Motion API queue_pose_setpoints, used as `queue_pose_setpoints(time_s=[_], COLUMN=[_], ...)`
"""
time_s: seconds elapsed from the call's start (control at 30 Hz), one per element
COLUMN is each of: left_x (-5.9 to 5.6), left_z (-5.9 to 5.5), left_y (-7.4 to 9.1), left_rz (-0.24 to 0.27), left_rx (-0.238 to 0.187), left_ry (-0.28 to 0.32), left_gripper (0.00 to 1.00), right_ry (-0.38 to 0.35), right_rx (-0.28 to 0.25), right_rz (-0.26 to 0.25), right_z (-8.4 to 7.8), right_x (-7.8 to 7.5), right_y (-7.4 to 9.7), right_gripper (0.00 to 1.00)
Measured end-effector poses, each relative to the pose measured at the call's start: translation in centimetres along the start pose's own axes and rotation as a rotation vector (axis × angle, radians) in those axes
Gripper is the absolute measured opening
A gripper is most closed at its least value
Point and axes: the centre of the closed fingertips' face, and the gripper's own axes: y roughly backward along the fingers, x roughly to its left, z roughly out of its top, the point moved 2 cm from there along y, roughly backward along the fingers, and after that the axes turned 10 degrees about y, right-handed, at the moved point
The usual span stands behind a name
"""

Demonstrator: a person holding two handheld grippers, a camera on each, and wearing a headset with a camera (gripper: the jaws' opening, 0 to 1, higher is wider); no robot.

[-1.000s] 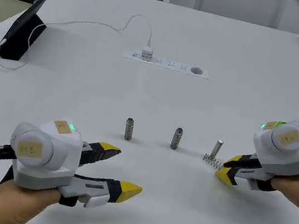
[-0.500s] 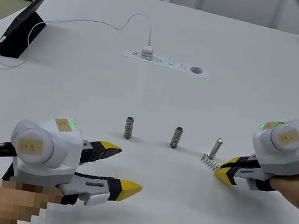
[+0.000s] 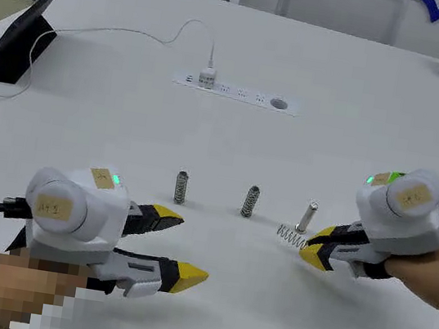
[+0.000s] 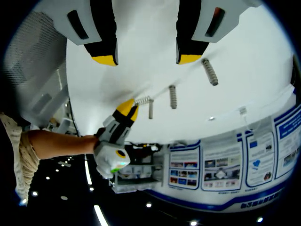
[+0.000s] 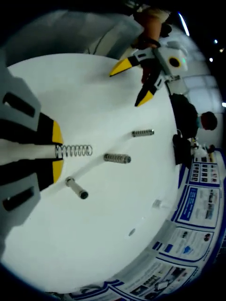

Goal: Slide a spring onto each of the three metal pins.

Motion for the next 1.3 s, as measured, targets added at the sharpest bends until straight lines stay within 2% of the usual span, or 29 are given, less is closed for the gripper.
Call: queue_pose_setpoints(time_s=[0.5,0.7,1.03,1.3], left_x=[-0.5,-1.1,-2.4,-3.5], left_z=[0.5,0.9,0.8,0.3], left_y=[-1.1,-1.5,-1.8,-1.9], left_rz=[-0.050,-0.076,-0.125,-0.161], left_rx=[0.019,0.019,0.033,0.058], left_ry=[-0.058,-0.087,-0.124,-0.168], left_gripper=[0.46,0.42,0.33,0.24], right_ry=[0.126,0.179,0.252,0.306], right_rx=[-0.020,-0.022,-0.017,0.001], right_rz=[0.113,0.155,0.228,0.275], right_z=[3.8,4.9,5.9,5.8], right_x=[4.0,5.2,7.1,8.2], right_y=[-0.1,-0.1,0.1,0.1], right_gripper=[0.12,0.12,0.12,0.12])
